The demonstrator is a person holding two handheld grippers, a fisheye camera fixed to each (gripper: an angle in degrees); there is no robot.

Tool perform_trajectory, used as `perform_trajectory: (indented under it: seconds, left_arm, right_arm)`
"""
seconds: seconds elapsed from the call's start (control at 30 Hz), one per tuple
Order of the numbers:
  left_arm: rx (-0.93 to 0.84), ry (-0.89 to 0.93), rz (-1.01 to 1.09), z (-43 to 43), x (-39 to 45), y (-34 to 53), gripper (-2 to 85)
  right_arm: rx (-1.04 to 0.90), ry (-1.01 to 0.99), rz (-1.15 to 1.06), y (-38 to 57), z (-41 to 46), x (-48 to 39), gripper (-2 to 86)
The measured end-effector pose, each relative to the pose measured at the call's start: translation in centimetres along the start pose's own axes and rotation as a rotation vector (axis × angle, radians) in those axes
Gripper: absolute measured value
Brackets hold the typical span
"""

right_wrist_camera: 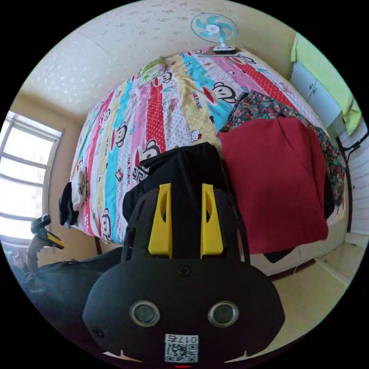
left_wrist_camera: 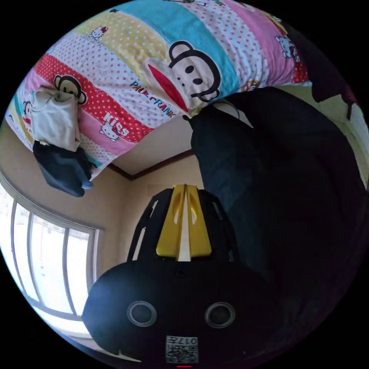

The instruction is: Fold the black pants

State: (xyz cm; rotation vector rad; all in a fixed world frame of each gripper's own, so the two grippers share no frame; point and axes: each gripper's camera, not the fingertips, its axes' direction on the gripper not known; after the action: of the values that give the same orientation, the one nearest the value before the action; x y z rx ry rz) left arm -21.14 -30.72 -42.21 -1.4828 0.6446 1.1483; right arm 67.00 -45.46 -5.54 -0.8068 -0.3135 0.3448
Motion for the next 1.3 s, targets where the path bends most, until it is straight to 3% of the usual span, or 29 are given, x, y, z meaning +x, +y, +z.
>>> perform_trajectory:
  seconds: [0.07,0.1,0.17,0.3,0.4,0.47,0.53,0.67,0.73,0.8,0.9,0.97,1.03,1.1,1.3]
  left_arm:
    - [0.044,0.035,-0.02,0.4,0.5,1.3,-0.5]
    - [0.072,0.036,-0.039,0.6,0.9,2.1,-0.6]
    - [0.116,0.051,-0.055,1.0,1.4,3.5,-0.6]
    - [0.295,0.186,-0.059,1.6,1.3,6.8,-0.5]
    - [0.42,0.175,-0.094,2.0,1.0,9.2,-0.4]
    - [0.525,0.183,-0.094,2.0,0.8,10.8,-0.3]
    - [0.66,0.257,-0.069,1.8,0.2,12.6,-0.2]
    - [0.958,0.607,0.016,1.4,-3.6,17.7,-0.4]
    - [1.1,0.881,0.083,1.9,-6.6,20.1,-0.7]
    - [1.288,1.419,0.232,4.0,-11.2,22.1,-0.9]
    - [1.318,1.925,0.357,6.9,-14.8,22.1,-1.0]
    - [1.313,1.943,0.337,7.5,-16.3,22.7,-1.0]
    - [1.304,1.857,0.315,7.6,-17.5,23.6,-1.0]
    - [1.291,1.839,0.364,7.8,-18.6,24.4,-1.0]
    - [1.269,1.891,0.386,10.0,-22.9,26.3,-1.0]
  right_arm:
    - [-0.137,0.013,0.039,-1.5,3.5,1.4,10.8]
    - [-0.177,-0.098,0.095,-1.6,5.4,2.6,10.2]
    - [-0.116,-0.253,0.194,-0.7,5.4,4.7,9.5]
    - [-0.045,-0.421,0.127,2.8,3.9,6.2,11.0]
    - [-0.229,-0.32,0.031,3.4,5.4,5.2,14.2]
    - [-0.336,-0.137,-0.057,2.8,7.3,3.8,13.1]
    - [-0.481,-0.104,-0.105,0.1,8.3,2.8,10.2]
    - [-0.461,-0.207,-0.28,-2.4,4.8,1.0,7.4]
    - [-0.305,-0.591,-0.36,-2.6,0.8,0.3,6.9]
    - [-0.15,-0.769,-0.332,-2.3,-0.9,0.5,6.8]
    - [0.03,-1.009,-0.231,-1.6,-1.7,1.1,6.7]
    - [0.167,-1.175,-0.125,-0.7,-1.4,1.5,6.8]
    - [0.299,-1.508,0.1,0.8,1.3,2.1,7.0]
    - [0.374,-1.662,0.179,1.6,2.4,1.0,7.0]
    - [0.289,-1.555,-0.125,-2.3,-1.3,-8.8,6.1]
